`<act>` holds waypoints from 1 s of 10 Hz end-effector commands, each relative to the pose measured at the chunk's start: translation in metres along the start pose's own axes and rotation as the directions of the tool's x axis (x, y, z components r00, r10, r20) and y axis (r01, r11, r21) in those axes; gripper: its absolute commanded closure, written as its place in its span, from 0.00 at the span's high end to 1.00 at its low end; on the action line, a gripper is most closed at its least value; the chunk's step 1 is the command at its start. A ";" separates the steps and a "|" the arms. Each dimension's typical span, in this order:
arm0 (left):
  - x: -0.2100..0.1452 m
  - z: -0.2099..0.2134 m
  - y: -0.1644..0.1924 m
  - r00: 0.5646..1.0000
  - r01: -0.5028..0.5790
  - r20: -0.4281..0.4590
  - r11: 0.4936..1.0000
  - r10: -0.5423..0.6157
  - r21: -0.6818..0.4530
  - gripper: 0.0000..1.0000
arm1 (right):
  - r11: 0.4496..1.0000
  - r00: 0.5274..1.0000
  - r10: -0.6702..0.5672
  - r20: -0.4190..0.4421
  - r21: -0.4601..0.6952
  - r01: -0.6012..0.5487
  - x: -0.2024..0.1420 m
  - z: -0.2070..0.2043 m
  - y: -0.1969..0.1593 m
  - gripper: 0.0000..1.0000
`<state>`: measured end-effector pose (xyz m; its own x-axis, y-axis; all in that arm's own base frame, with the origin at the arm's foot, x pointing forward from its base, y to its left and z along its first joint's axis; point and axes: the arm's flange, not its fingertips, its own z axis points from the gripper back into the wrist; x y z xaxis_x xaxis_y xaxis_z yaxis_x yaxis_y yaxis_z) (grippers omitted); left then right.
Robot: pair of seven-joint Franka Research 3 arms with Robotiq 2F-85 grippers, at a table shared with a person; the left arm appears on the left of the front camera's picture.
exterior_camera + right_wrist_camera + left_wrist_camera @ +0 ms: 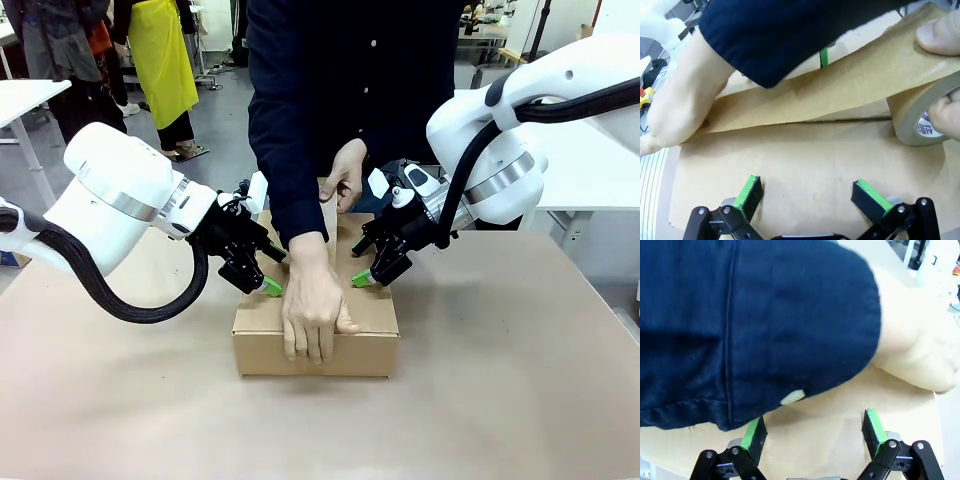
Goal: Pack the gift set into the box.
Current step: Press and hold the closed box until the human finishes sealing it.
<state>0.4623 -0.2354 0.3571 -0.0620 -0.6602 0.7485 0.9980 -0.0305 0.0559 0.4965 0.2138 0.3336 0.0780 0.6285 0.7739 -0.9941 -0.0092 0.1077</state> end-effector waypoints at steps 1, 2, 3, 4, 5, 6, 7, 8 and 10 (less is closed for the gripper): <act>-0.002 -0.001 -0.001 1.000 0.018 -0.003 1.000 -0.018 -0.003 1.00 | 1.000 1.000 -0.012 0.003 0.003 0.012 -0.004 -0.003 -0.001 1.00; -0.002 -0.001 -0.001 1.000 0.018 -0.003 1.000 -0.018 -0.003 1.00 | 1.000 1.000 -0.012 0.003 0.003 0.012 -0.004 -0.003 -0.001 1.00; -0.002 -0.001 -0.001 1.000 0.018 -0.003 1.000 -0.018 -0.003 1.00 | 1.000 1.000 -0.012 0.003 0.003 0.012 -0.004 -0.003 -0.001 1.00; -0.002 -0.001 -0.001 1.000 0.018 -0.003 1.000 -0.018 -0.003 1.00 | 1.000 1.000 -0.012 0.003 0.003 0.012 -0.004 -0.003 -0.001 1.00; -0.002 -0.001 -0.001 1.000 0.018 -0.003 1.000 -0.018 -0.003 1.00 | 1.000 1.000 -0.012 0.003 0.003 0.012 -0.004 -0.003 -0.001 1.00; -0.002 -0.001 -0.001 1.000 0.018 -0.003 1.000 -0.018 -0.003 1.00 | 1.000 1.000 -0.012 0.003 0.003 0.012 -0.004 -0.003 -0.001 1.00; -0.002 -0.001 -0.001 1.000 0.018 -0.003 1.000 -0.018 -0.003 1.00 | 1.000 1.000 -0.012 0.003 0.003 0.012 -0.004 -0.003 -0.001 1.00; -0.002 -0.001 -0.001 1.000 0.018 -0.003 1.000 -0.018 -0.003 1.00 | 1.000 1.000 -0.012 0.003 0.003 0.012 -0.004 -0.003 -0.001 1.00; -0.002 -0.001 -0.001 1.000 0.018 -0.003 1.000 -0.018 -0.003 1.00 | 1.000 1.000 -0.012 0.003 0.003 0.012 -0.004 -0.003 -0.001 1.00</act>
<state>0.4623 -0.2354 0.3562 -0.0608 -0.6605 0.7483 0.9981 -0.0305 0.0541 0.4965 0.2136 0.3333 0.0788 0.6286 0.7738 -0.9941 -0.0088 0.1084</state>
